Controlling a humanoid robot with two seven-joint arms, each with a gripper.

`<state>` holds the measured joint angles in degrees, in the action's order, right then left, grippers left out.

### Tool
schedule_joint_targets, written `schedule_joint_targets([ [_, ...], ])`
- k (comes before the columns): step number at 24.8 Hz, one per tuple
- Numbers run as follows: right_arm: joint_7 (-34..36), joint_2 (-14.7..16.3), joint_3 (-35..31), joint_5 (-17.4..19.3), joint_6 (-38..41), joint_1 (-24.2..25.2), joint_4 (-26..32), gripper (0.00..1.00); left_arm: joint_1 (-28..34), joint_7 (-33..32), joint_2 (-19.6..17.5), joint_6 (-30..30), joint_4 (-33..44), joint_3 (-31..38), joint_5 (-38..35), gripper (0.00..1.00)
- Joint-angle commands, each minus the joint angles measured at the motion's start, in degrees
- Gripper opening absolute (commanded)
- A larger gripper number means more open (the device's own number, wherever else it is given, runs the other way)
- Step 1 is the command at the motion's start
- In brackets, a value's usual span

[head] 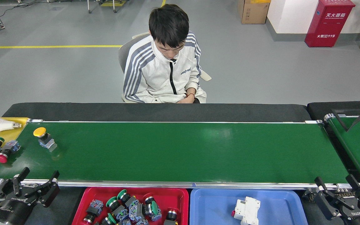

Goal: Pick switch part from conveyor to tray

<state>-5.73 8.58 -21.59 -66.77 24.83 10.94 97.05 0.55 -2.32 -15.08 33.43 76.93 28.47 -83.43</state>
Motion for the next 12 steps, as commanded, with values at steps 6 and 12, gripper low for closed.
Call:
schedule_joint_targets([
  [6,-0.07,0.04,1.02,-0.55,-2.24,-0.66,0.6,0.99,7.62,0.65,-0.65,5.59,4.02,0.89,2.49,0.99],
  [12,-0.07,-0.67,1.11,-0.55,-2.24,-0.48,0.07,0.99,8.41,0.74,1.1,0.67,5.69,2.21,2.57,0.99],
])
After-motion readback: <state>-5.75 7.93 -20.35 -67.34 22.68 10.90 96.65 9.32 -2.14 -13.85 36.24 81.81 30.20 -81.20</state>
